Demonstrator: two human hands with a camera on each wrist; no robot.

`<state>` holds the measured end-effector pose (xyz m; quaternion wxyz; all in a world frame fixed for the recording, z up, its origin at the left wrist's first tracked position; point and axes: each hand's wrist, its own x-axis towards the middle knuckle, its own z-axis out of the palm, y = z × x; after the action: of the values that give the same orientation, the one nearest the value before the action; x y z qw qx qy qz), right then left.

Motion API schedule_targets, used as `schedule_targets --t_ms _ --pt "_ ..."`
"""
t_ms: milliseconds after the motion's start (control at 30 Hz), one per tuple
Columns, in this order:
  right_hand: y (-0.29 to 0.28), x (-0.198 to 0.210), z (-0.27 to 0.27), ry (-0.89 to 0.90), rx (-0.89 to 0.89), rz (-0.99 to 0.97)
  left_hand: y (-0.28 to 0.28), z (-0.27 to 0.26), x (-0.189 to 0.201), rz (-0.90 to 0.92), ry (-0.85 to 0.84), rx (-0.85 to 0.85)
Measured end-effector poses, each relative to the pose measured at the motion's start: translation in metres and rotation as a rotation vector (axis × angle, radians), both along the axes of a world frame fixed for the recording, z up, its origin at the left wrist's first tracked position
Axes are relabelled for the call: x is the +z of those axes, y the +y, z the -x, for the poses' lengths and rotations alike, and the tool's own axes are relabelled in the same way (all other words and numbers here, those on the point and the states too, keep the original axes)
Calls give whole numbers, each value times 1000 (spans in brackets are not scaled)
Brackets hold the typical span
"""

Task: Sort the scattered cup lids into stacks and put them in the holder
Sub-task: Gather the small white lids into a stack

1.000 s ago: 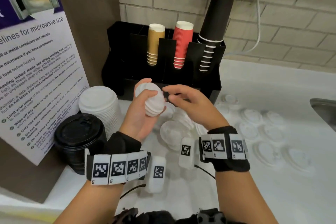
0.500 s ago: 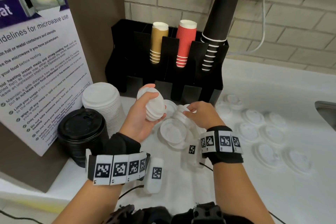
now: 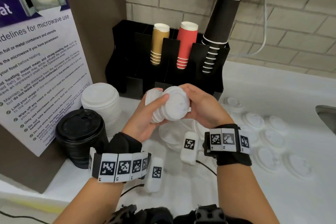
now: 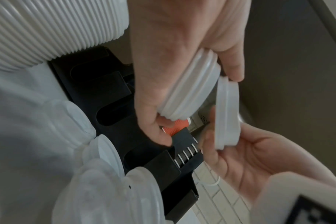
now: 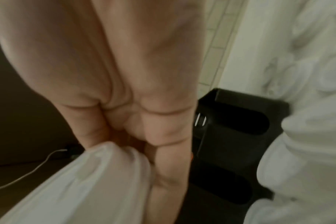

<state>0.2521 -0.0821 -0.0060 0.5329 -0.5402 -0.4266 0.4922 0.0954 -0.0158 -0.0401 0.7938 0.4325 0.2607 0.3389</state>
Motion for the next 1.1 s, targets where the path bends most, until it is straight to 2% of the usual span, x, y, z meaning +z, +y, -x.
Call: schedule_targets --t_ms 200,333,400,600,1100 --pt "5 -2 16 -206 -8 -25 3 0 2 114 -84 68" --pt "4 0 20 -473 101 -58 4 1 4 123 -49 101" --pt "5 0 23 -533 98 -69 3 1 5 109 -8 85" --pt "6 2 24 -495 -35 -161 2 6 7 64 18 3" --pt "8 -6 34 -563 1 -254 -6 3 7 109 47 24"
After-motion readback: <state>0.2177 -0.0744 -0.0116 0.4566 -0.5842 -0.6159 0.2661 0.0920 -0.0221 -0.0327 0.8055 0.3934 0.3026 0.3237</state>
